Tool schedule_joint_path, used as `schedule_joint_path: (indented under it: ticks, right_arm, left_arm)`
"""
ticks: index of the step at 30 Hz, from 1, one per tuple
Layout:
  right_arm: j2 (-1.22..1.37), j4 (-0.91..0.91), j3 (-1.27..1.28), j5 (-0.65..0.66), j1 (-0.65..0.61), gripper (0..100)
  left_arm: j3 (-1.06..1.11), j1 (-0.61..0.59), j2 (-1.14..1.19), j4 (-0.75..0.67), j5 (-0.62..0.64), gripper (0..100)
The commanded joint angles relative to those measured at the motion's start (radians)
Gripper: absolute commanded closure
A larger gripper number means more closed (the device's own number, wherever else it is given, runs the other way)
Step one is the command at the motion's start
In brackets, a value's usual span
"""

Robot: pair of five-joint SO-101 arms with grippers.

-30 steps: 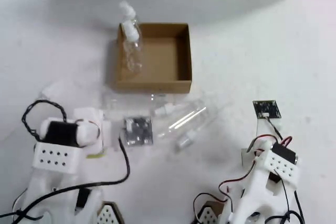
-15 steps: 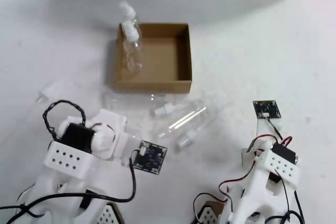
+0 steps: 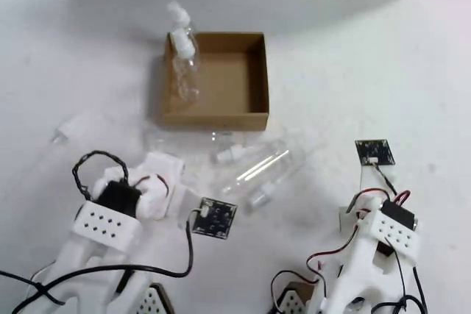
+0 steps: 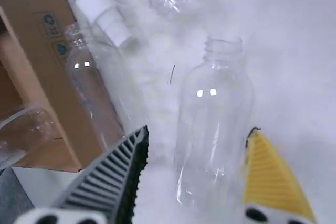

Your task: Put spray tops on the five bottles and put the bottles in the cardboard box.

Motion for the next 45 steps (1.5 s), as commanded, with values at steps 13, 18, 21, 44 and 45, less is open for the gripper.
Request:
schedule_joint_path:
  ticks: [13,18,21,44,45]
  right_arm:
    - [-0.01,-0.013,-0.005,0.012,-0.013,97.8]
    - [-0.01,-0.013,-0.005,0.012,-0.013,97.8]
    - [-0.01,-0.013,-0.005,0.012,-0.013,97.8]
    - [-0.01,-0.015,-0.005,0.012,-0.033,97.8]
    - [-0.01,-0.015,-0.005,0.012,-0.033,97.8]
  left_arm:
    - [-0.107,-0.041,0.183,-0.089,0.0,75]
    - [-0.262,-0.041,0.374,0.034,0.002,75]
    - [-0.311,-0.028,0.424,0.054,0.037,74]
    - [-0.104,0.036,0.45,-0.11,0.138,75]
    - [-0.104,0.027,0.45,-0.115,0.15,75]
